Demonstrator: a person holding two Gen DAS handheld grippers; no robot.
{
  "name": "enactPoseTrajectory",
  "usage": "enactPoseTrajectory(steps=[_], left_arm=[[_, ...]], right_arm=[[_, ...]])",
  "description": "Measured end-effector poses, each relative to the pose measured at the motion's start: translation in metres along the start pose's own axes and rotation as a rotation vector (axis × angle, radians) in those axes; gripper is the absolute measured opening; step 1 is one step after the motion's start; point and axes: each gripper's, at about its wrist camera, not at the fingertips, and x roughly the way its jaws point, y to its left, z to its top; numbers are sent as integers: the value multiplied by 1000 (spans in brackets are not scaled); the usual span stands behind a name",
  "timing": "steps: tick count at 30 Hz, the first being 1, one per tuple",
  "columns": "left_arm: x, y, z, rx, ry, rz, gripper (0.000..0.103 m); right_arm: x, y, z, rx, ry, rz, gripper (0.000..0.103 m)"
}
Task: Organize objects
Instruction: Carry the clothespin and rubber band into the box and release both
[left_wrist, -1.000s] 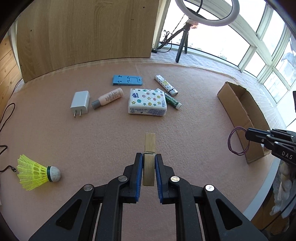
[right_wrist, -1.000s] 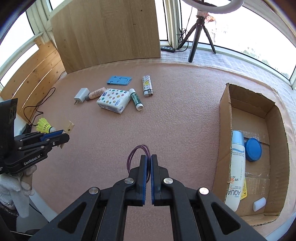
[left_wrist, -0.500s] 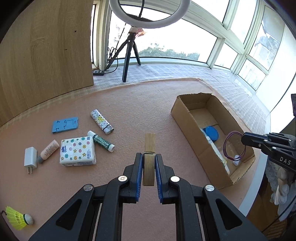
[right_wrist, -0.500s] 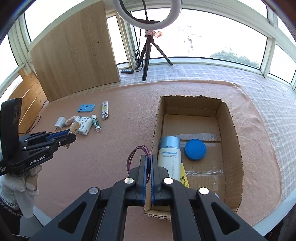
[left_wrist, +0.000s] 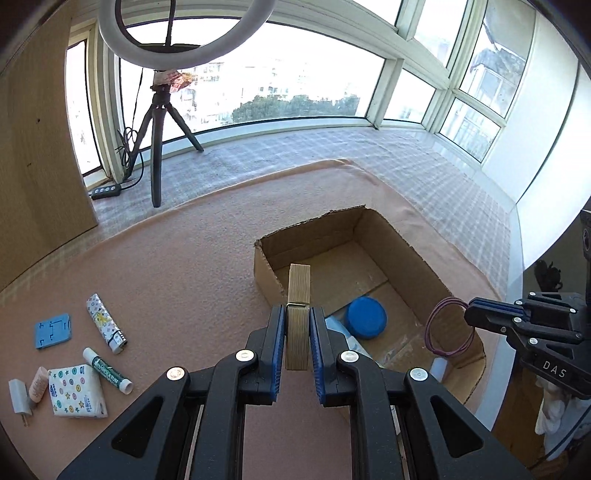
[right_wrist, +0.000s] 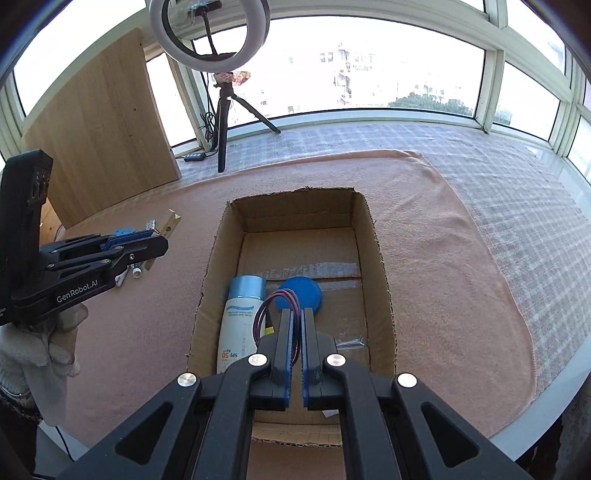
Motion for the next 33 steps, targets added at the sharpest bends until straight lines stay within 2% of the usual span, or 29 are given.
enactPoseTrajectory(steps=[12, 19, 20, 21, 22, 23, 24, 25, 26, 33], left_arm=[[60, -36, 39, 61, 36, 4, 14], [80, -46, 46, 70, 56, -3, 14], [82, -46, 47, 69, 60, -7, 15], [84, -47, 47, 67, 66, -6, 23], [84, -47, 47, 65, 66, -3, 40], [84, -48, 47, 63, 62, -5, 48], [82, -48, 47, 60, 56, -8, 58], [81, -48, 47, 58, 51, -8, 58], [80, -48, 46, 56, 50, -9, 58], [68, -41, 42, 44, 41, -9, 58]], right_arm=[[16, -27, 0, 33, 30, 7, 3], [19, -33, 0, 34, 30, 10, 3], [18, -34, 0, 32, 30, 15, 4], [18, -34, 0, 29, 29, 22, 6], [18, -33, 0, 25, 37, 24, 11], [17, -32, 0, 23, 36, 23, 29], [16, -32, -1, 24, 25, 24, 56], [13, -31, -1, 27, 10, 26, 67], [10, -31, -2, 30, -4, 28, 74], [9, -26, -4, 36, 0, 44, 74]])
